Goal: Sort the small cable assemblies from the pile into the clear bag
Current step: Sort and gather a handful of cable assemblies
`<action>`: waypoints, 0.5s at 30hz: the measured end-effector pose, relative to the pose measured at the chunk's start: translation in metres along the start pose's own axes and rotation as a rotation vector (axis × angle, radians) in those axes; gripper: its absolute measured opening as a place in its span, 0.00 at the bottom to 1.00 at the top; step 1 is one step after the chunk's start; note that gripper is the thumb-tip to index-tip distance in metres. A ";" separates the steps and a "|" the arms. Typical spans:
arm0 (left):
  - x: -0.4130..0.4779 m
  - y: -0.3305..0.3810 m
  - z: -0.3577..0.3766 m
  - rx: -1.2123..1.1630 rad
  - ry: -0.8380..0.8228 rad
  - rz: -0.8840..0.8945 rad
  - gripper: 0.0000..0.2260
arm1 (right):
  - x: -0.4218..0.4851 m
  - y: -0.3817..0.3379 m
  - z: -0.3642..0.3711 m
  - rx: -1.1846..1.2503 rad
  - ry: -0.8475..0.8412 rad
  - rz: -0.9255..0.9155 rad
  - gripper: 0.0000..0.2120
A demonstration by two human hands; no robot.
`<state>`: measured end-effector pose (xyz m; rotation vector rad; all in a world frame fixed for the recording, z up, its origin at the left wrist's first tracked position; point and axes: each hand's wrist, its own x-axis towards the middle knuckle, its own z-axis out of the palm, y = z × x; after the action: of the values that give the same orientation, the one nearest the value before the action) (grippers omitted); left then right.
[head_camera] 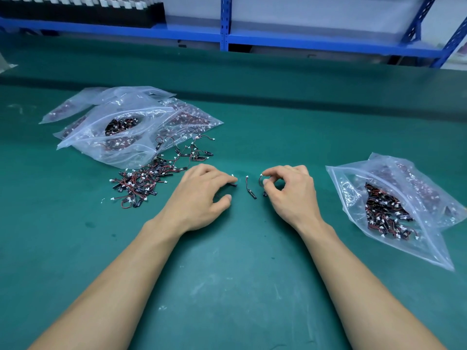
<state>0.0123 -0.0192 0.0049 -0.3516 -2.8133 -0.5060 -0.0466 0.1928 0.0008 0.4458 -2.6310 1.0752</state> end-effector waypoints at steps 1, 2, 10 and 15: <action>0.001 0.001 0.001 0.009 -0.015 0.020 0.18 | 0.000 0.000 0.000 0.000 -0.001 0.002 0.07; 0.001 0.002 0.002 0.014 -0.024 0.037 0.19 | 0.000 0.001 0.000 0.001 -0.001 0.005 0.07; -0.002 0.003 0.000 -0.100 -0.048 0.076 0.18 | 0.001 0.002 0.001 0.016 0.003 0.022 0.07; 0.001 -0.007 -0.005 -0.136 0.136 -0.035 0.11 | 0.001 0.003 0.000 0.053 0.005 0.046 0.07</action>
<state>0.0108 -0.0269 0.0072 -0.2837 -2.6652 -0.7041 -0.0485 0.1944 -0.0012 0.3945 -2.6264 1.1608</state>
